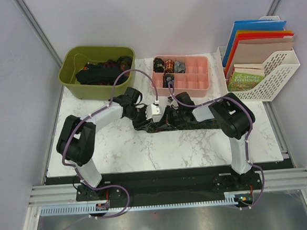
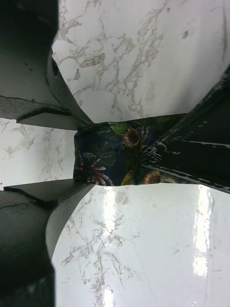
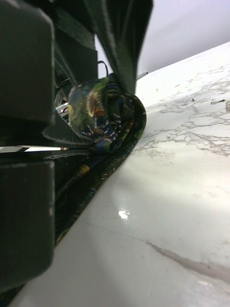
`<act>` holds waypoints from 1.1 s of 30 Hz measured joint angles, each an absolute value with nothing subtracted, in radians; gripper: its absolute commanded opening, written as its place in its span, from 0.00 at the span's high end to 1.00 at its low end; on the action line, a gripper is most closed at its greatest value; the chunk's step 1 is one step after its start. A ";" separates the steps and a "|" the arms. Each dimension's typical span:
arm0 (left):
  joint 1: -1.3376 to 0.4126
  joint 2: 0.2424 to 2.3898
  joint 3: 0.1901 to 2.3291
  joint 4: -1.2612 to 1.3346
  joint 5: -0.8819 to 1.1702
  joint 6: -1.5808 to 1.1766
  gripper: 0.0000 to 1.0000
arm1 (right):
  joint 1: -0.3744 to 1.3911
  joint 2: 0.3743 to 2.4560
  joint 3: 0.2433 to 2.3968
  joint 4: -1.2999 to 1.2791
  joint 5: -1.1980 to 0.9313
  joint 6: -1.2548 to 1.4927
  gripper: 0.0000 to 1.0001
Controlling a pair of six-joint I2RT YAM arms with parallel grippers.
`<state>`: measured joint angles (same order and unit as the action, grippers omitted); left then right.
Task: Roll the ties
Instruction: Roll the tie at the center of the board.
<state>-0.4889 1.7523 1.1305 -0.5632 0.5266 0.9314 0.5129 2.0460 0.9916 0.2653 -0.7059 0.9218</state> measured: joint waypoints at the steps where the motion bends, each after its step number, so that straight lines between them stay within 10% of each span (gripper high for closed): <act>1: -0.496 1.752 1.137 -0.566 0.527 0.926 0.51 | 0.513 2.047 0.992 0.266 -0.706 0.924 1.00; 33: -0.653 1.928 1.312 -0.543 0.415 0.776 0.62 | 0.461 2.034 0.912 0.381 -0.726 1.045 0.92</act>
